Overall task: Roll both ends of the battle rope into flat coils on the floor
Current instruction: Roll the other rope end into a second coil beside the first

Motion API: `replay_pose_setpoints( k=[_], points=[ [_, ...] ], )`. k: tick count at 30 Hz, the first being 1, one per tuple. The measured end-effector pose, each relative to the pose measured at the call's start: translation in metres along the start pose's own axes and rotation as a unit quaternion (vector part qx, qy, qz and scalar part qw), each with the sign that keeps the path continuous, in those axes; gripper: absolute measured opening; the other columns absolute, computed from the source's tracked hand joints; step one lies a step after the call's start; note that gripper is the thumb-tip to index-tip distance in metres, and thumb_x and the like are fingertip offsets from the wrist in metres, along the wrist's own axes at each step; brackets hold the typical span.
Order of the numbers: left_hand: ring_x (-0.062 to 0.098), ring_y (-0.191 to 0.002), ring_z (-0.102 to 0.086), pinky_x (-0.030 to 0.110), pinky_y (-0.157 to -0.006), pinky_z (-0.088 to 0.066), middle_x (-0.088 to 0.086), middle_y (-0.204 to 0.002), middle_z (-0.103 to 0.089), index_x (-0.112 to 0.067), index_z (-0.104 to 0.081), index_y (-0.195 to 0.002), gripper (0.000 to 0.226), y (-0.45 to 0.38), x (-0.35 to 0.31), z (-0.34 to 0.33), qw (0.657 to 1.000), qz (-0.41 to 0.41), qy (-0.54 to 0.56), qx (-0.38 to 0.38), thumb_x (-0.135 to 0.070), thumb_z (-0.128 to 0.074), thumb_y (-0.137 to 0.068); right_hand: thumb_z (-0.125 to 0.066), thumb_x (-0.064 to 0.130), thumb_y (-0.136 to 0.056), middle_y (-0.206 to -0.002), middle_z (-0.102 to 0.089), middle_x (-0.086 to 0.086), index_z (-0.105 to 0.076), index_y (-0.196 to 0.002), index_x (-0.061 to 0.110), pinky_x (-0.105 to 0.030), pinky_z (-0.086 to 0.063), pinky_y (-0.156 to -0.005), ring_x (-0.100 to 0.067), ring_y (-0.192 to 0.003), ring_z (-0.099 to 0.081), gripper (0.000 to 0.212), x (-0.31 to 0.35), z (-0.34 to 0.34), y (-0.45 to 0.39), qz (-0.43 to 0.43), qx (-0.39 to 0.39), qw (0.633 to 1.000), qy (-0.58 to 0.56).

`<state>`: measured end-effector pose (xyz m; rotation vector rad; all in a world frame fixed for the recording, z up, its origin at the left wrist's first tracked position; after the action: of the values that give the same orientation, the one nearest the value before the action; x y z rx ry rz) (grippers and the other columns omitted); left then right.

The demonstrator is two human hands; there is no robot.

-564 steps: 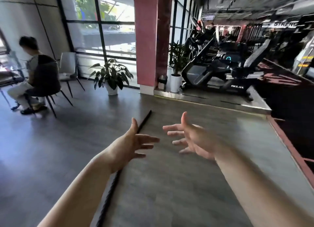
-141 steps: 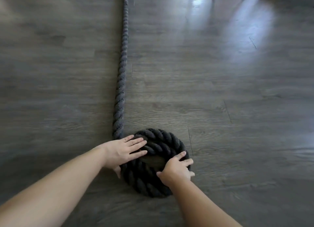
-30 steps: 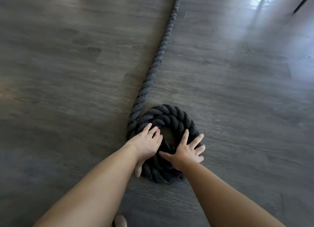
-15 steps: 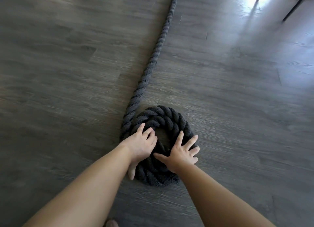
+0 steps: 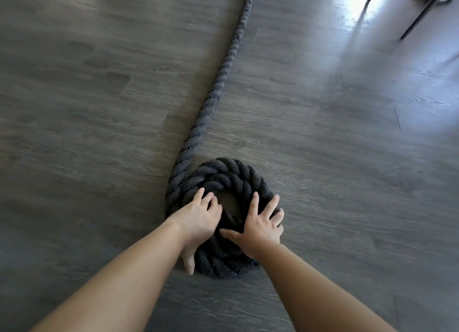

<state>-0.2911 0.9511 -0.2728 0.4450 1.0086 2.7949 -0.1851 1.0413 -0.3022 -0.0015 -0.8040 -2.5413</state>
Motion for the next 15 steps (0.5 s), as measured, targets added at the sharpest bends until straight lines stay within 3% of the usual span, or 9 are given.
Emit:
replay_pose_setpoints(
  k=[8, 15],
  points=[
    [0.049, -0.15, -0.004, 0.068, -0.117, 0.008, 0.036, -0.159, -0.008, 0.012, 0.001, -0.153, 0.157, -0.004, 0.009, 0.0, 1.0, 0.003, -0.004, 0.011, -0.078, -0.079, -0.053, -0.057, 0.088, -0.066, -0.153, 0.036, -0.024, 0.024, -0.153, 0.027, -0.057, -0.018, -0.117, -0.051, -0.145, 0.01, 0.133, 0.003, 0.007, -0.013, 0.032, 0.023, 0.999, 0.012],
    [0.032, -0.153, 0.016, 0.062, -0.12, 0.007, 0.013, -0.167, 0.015, -0.009, 0.013, -0.158, 0.147, -0.013, 0.059, 0.008, 0.99, -0.098, -0.088, 0.049, -0.045, -0.091, -0.062, -0.057, 0.086, -0.068, -0.15, 0.039, -0.025, 0.024, -0.153, 0.027, -0.058, -0.015, -0.117, -0.053, -0.144, 0.014, 0.132, 0.008, 0.012, -0.02, 0.051, 0.042, 0.997, 0.026]
  ],
)
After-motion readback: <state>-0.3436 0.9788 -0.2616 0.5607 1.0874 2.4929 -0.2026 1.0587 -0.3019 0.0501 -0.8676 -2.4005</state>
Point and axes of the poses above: each hand's wrist, its own y-axis away from the middle knuckle, its own z-axis out of the back of the hand, x = y × z, the point moved 8 cm from there along -y, towards the middle knuckle
